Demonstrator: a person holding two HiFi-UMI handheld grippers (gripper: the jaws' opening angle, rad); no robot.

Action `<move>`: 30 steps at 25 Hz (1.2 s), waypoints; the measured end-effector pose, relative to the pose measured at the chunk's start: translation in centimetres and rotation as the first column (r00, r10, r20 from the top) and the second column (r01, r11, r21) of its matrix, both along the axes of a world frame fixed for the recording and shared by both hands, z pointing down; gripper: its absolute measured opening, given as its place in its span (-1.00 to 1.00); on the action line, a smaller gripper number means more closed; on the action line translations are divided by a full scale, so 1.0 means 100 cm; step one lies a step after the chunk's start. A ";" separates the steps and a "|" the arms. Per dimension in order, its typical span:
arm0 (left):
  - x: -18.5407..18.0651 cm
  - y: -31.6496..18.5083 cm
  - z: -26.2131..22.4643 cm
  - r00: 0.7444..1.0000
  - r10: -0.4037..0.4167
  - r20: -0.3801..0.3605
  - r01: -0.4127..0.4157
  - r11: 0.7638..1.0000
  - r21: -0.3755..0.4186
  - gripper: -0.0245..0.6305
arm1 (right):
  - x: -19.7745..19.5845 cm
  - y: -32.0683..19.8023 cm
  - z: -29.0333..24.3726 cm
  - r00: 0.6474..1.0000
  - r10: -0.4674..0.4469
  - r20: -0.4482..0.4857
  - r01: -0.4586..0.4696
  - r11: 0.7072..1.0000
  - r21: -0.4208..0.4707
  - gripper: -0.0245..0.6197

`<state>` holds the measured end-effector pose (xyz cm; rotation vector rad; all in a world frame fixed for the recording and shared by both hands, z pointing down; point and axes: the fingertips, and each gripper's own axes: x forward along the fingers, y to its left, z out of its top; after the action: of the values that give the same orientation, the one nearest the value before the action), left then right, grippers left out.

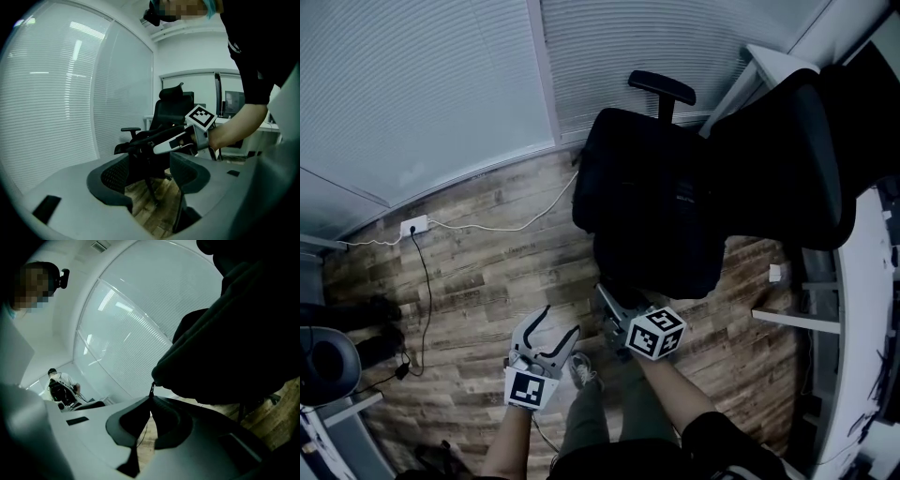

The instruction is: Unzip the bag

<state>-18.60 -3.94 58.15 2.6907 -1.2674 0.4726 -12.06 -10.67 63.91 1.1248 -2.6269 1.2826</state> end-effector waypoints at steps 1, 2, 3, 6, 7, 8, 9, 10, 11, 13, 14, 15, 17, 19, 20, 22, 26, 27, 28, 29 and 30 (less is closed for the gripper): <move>0.001 -0.004 0.003 1.000 0.017 0.024 -0.017 1.000 0.005 -0.11 | 0.001 0.000 -0.001 1.000 -0.011 0.006 0.011 1.000 -0.004 -0.77; 0.002 -0.009 0.007 0.998 0.032 0.046 -0.033 0.999 0.008 -0.11 | 0.001 0.000 -0.001 1.000 -0.021 0.013 0.021 1.000 -0.010 -0.78; 0.003 -0.014 0.010 0.997 0.046 0.065 -0.047 0.999 0.012 -0.11 | 0.002 0.000 -0.002 0.999 -0.031 0.023 0.031 0.999 -0.017 -0.77; 0.005 -0.025 0.022 0.989 0.083 0.123 -0.085 0.996 0.009 -0.11 | 0.006 0.002 -0.005 0.996 -0.058 0.063 0.060 0.997 -0.039 -0.77; 0.006 -0.028 0.027 0.985 0.095 0.141 -0.097 0.995 0.005 -0.11 | 0.007 0.003 -0.006 0.995 -0.065 0.081 0.069 0.996 -0.048 -0.77; 0.007 -0.031 0.031 0.982 0.106 0.157 -0.107 0.994 -0.001 -0.11 | 0.009 0.004 -0.007 0.992 -0.072 0.101 0.078 0.995 -0.058 -0.77; 0.009 -0.034 0.035 0.979 0.115 0.168 -0.115 0.993 -0.008 -0.11 | 0.011 0.005 -0.009 0.990 -0.078 0.121 0.086 0.994 -0.068 -0.78; 0.011 -0.036 0.038 0.976 0.124 0.177 -0.124 0.992 -0.014 -0.11 | 0.012 0.006 -0.010 0.987 -0.083 0.140 0.095 0.993 -0.077 -0.77; 0.014 -0.039 0.040 0.973 0.134 0.186 -0.133 0.991 -0.018 -0.11 | 0.014 0.007 -0.011 0.984 -0.089 0.155 0.103 0.991 -0.084 -0.78; 0.023 -0.043 0.045 0.965 0.160 0.210 -0.158 0.987 -0.024 -0.11 | 0.019 0.010 -0.012 0.979 -0.099 0.176 0.117 0.989 -0.092 -0.77; 0.028 -0.046 0.048 0.959 0.174 0.225 -0.172 0.985 -0.026 -0.11 | 0.022 0.010 -0.013 0.978 -0.103 0.183 0.122 0.988 -0.095 -0.77; 0.033 -0.049 0.052 0.952 0.189 0.241 -0.188 0.982 -0.027 -0.11 | 0.024 0.011 -0.014 0.976 -0.106 0.189 0.126 0.987 -0.097 -0.77; 0.042 -0.056 0.057 0.938 0.216 0.273 -0.217 0.976 -0.026 -0.11 | 0.029 0.013 -0.015 0.974 -0.106 0.202 0.129 0.986 -0.105 -0.77; 0.051 -0.064 0.062 0.924 0.237 0.299 -0.241 0.970 -0.024 -0.11 | 0.035 0.015 -0.015 0.972 -0.102 0.213 0.128 0.985 -0.114 -0.78; 0.055 -0.068 0.063 0.919 0.246 0.310 -0.251 0.968 -0.022 -0.11 | 0.038 0.017 -0.015 0.971 -0.099 0.219 0.127 0.985 -0.118 -0.77; 0.063 -0.076 0.065 0.904 0.267 0.334 -0.279 0.960 -0.014 -0.11 | 0.042 0.019 -0.015 0.969 -0.090 0.230 0.122 0.985 -0.126 -0.78; 0.084 -0.086 0.067 0.860 0.328 0.391 -0.360 0.933 0.009 -0.10 | 0.051 0.024 -0.015 0.967 -0.070 0.245 0.106 0.985 -0.139 -0.77; 0.090 -0.088 0.067 0.848 0.344 0.402 -0.381 0.924 0.013 -0.10 | 0.054 0.025 -0.016 0.967 -0.065 0.247 0.102 0.985 -0.141 -0.77; 0.096 -0.088 0.067 0.838 0.359 0.411 -0.400 0.916 0.016 -0.10 | 0.057 0.026 -0.016 0.967 -0.060 0.249 0.098 0.985 -0.143 -0.77; 0.102 -0.089 0.066 0.828 0.373 0.418 -0.418 0.908 0.018 -0.09 | 0.061 0.027 -0.016 0.966 -0.056 0.252 0.094 0.985 -0.145 -0.78; 0.107 -0.089 0.066 0.820 0.384 0.425 -0.433 0.901 0.021 -0.09 | 0.064 0.028 -0.017 0.966 -0.051 0.255 0.090 0.985 -0.147 -0.78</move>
<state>-7.89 -12.80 64.75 3.0826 -0.7834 1.1032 -5.67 -7.83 62.25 0.8905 -2.6432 1.6846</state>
